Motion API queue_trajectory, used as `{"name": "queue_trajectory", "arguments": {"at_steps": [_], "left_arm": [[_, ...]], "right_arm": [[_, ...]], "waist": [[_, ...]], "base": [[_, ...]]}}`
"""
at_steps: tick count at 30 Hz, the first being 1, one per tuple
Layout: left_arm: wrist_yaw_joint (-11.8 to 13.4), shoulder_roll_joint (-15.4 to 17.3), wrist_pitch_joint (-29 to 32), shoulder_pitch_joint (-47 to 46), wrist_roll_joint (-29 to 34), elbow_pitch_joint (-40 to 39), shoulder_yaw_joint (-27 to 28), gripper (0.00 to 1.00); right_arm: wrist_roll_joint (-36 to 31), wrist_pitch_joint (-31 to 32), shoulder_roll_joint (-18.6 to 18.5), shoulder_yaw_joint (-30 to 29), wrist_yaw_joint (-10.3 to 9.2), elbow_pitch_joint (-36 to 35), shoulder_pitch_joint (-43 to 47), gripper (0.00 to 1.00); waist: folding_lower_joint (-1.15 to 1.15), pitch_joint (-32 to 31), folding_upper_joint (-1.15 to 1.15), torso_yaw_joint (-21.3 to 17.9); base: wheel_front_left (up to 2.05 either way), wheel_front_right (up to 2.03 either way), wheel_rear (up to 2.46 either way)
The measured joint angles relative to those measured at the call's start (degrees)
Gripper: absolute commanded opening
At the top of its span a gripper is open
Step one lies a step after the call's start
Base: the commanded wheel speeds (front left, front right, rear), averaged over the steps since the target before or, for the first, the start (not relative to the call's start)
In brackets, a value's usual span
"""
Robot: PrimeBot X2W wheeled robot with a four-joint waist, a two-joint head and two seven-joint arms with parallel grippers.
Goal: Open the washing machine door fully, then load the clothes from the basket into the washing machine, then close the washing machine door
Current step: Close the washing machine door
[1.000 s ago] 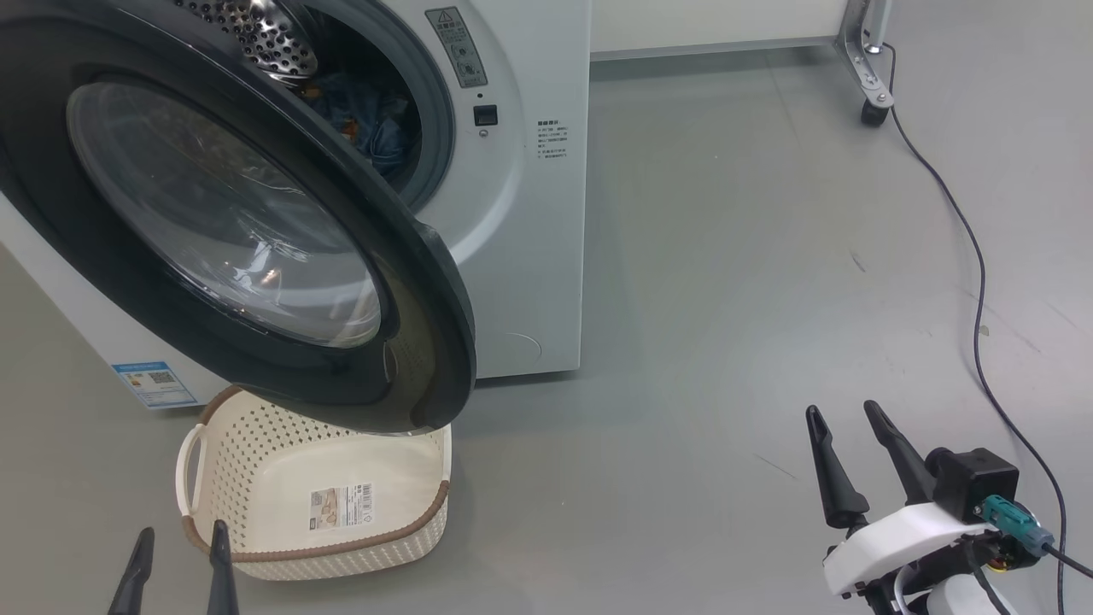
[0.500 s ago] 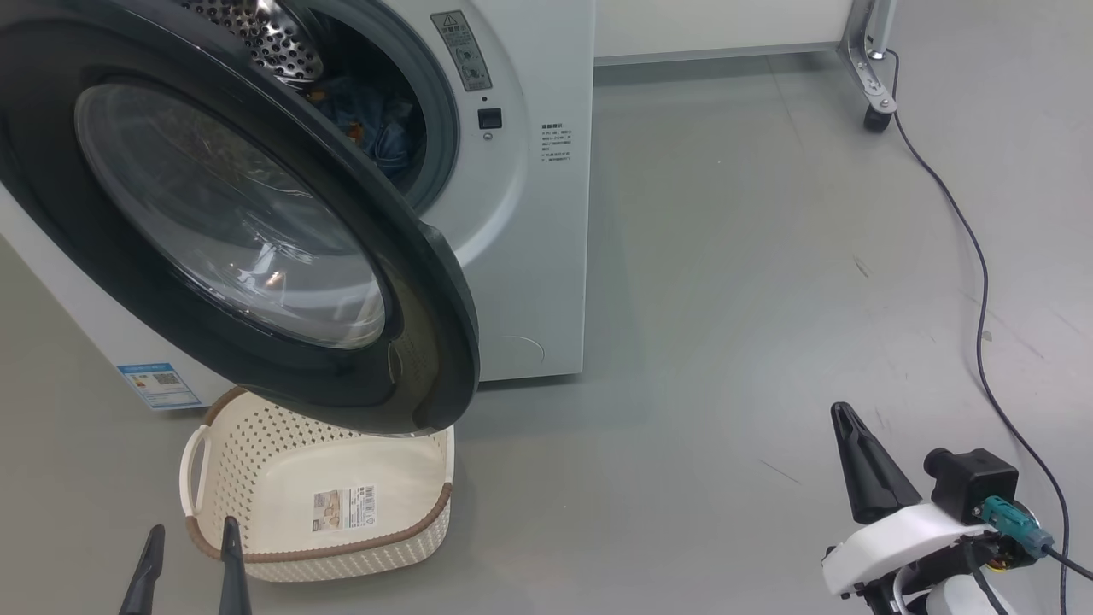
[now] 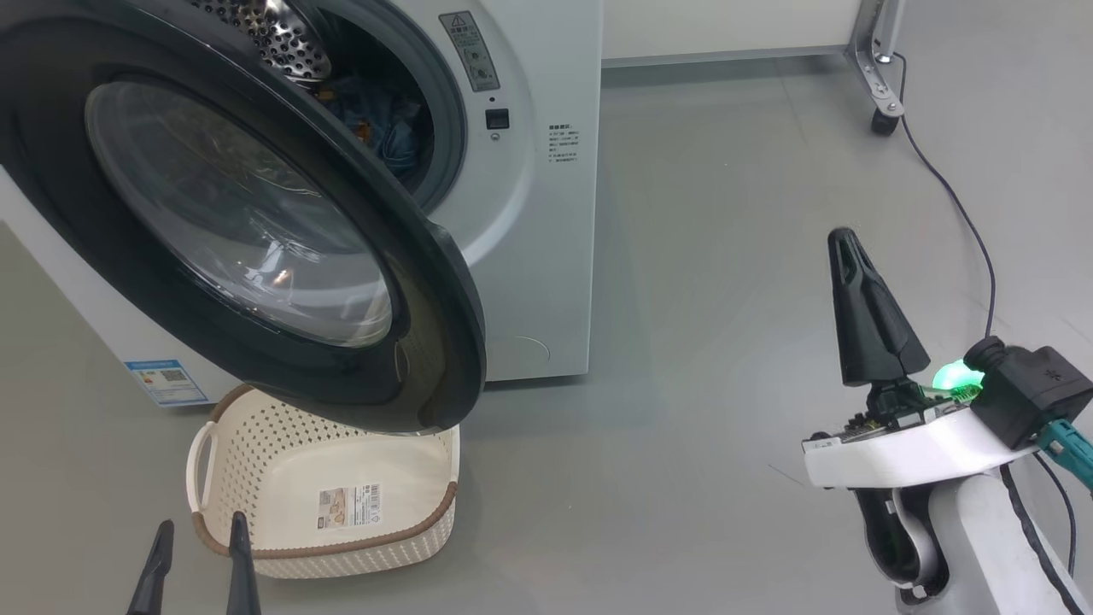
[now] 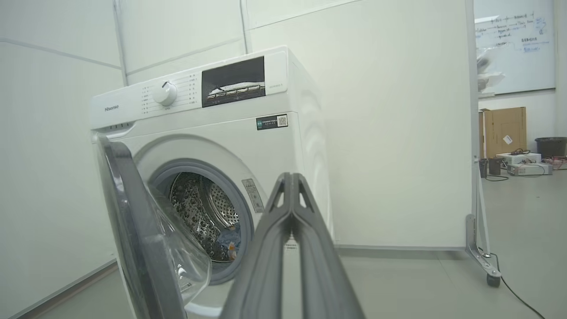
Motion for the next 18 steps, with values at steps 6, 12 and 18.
{"name": "queue_trajectory", "arguments": {"at_steps": [6,12,18], "left_arm": [[-0.8,-0.5,0.0,-0.1,0.5,-0.6,-0.2,1.00],[-1.5,-1.3,0.0,-0.2,0.6,-1.0,-0.9,1.00],[-2.1,-1.7,0.0,-0.8,1.1,-1.3,-2.0,1.00]], "right_arm": [[-0.1,-0.1,-3.6,10.1,0.00,-7.2,-3.1,0.00],[-0.5,-0.1,-6.8,15.7,0.00,-8.4,-4.8,0.00],[-0.5,-0.1,-9.4,21.2,0.00,-7.6,-5.2,0.00]], "waist": [[0.00,0.2,0.00,1.9],[0.00,0.7,0.00,4.3],[0.00,1.5,0.00,7.4]], "base": [[0.00,0.00,0.00],[0.00,0.00,0.00],[0.00,0.00,0.00]]}}
